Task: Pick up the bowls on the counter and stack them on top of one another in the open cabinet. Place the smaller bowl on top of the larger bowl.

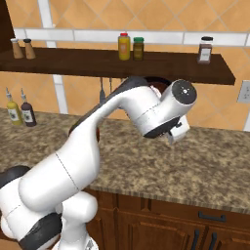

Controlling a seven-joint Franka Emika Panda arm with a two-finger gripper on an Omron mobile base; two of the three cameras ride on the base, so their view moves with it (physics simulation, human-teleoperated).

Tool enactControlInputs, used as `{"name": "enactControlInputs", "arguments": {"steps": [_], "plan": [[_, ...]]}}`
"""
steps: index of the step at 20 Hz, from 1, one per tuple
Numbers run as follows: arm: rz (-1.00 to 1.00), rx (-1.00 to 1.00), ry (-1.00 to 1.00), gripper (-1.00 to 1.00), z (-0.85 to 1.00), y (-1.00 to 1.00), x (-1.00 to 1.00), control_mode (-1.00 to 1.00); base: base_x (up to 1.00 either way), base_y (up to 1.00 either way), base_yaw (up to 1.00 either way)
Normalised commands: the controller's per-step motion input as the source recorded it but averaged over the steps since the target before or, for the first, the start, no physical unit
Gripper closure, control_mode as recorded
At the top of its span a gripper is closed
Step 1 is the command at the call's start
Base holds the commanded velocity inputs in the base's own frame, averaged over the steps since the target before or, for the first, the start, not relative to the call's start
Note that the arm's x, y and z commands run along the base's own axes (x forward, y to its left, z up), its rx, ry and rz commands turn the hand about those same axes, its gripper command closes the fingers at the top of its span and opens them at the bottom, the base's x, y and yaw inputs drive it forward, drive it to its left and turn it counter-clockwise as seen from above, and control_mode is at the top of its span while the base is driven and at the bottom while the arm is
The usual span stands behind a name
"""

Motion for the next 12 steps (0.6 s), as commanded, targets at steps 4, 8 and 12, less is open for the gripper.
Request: {"name": "enactControlInputs", "arguments": {"steps": [4, 8, 12], "plan": [[0.03, 0.08, -0.12, 1.00, 1.00, -0.16, -0.03, -1.00, 0.00, 0.00, 0.00], [0.00, 0.05, -0.06, 1.00, 1.00, -0.03, 0.01, -1.00, 0.00, 0.00, 0.00], [0.00, 0.00, 0.00, 1.00, 0.95, 0.02, 0.40, -1.00, 0.00, 0.00, 0.00]]}}
